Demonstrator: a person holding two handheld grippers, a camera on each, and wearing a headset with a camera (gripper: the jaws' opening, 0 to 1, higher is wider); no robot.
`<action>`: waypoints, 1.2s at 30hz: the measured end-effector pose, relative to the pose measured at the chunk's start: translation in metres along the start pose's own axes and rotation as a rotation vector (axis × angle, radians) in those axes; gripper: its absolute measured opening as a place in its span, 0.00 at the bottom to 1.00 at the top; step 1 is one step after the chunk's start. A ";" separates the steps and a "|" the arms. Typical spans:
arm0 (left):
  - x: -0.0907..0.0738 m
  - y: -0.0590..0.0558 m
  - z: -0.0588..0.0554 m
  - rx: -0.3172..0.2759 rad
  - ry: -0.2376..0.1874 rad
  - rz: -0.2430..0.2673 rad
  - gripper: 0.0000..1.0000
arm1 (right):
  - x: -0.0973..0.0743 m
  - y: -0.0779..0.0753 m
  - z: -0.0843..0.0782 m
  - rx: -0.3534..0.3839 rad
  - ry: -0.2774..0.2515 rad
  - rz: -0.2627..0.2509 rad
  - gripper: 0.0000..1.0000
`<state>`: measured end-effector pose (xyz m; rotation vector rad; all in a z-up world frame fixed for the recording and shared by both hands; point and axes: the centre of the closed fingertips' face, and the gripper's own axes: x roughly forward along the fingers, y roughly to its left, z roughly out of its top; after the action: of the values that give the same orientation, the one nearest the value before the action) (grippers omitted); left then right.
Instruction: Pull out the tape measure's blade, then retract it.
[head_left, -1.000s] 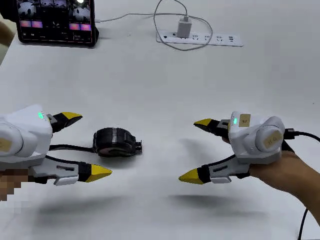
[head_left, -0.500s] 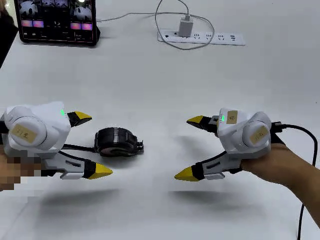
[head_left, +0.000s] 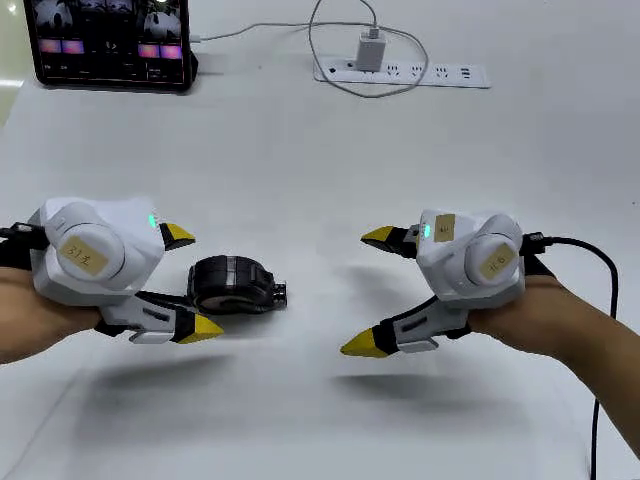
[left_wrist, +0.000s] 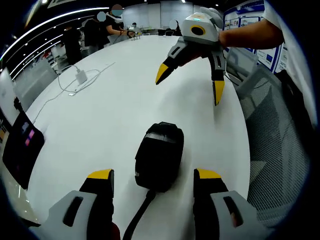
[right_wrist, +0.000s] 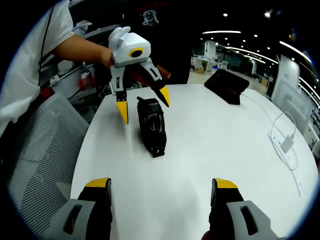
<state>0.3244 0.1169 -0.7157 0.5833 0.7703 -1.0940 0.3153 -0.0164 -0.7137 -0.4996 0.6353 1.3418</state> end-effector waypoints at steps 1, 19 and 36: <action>0.001 -0.001 0.000 0.008 0.004 -0.008 0.57 | 0.000 0.000 0.000 -0.001 0.000 0.000 0.80; 0.010 -0.004 0.002 0.050 0.030 -0.061 0.31 | 0.010 0.005 0.006 -0.010 -0.010 0.027 0.80; 0.011 -0.003 -0.001 0.048 0.048 -0.064 0.28 | 0.020 0.006 0.013 -0.017 -0.021 0.051 0.79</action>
<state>0.3240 0.1110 -0.7250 0.6310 0.8101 -1.1632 0.3130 0.0081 -0.7172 -0.4856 0.6238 1.4003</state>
